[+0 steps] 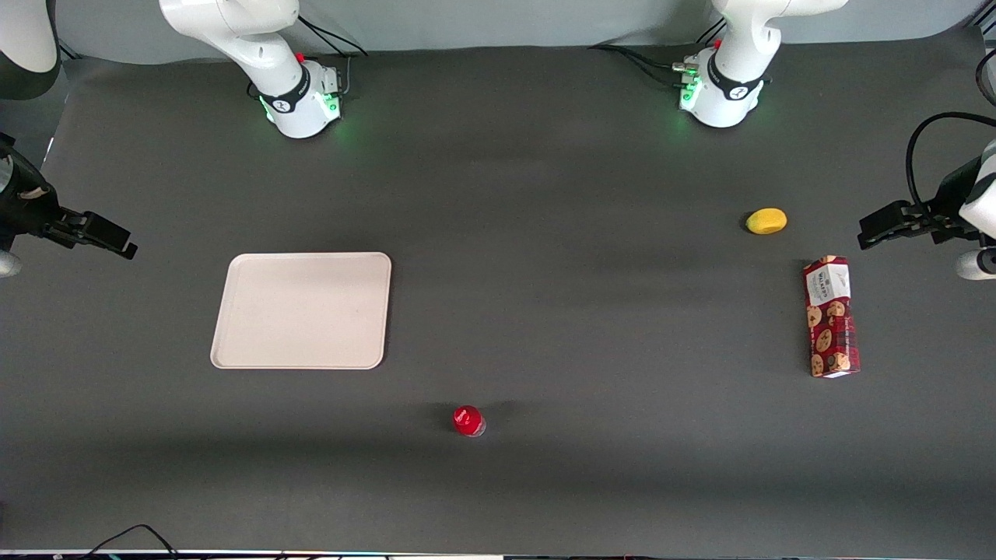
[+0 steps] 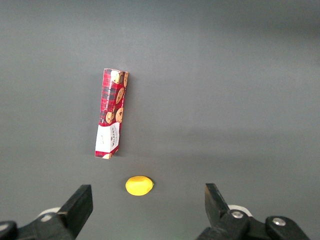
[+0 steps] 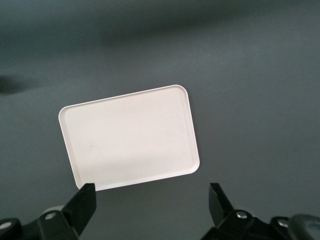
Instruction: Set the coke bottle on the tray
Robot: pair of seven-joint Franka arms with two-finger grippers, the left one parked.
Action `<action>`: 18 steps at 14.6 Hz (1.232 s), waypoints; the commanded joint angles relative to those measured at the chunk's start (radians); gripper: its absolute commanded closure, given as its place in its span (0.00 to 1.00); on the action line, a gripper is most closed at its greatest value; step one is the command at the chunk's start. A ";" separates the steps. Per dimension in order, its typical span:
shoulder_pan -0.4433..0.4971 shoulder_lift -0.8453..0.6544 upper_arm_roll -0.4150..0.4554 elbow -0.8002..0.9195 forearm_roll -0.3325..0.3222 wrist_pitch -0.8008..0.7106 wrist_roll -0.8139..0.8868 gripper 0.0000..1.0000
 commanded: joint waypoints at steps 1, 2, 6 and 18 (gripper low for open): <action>-0.002 0.012 -0.001 0.030 -0.017 -0.030 -0.017 0.00; -0.001 0.012 -0.001 0.035 -0.015 -0.044 -0.012 0.00; -0.001 0.018 -0.003 0.046 -0.014 -0.044 -0.018 0.00; 0.175 0.034 -0.003 0.095 0.037 -0.044 -0.015 0.00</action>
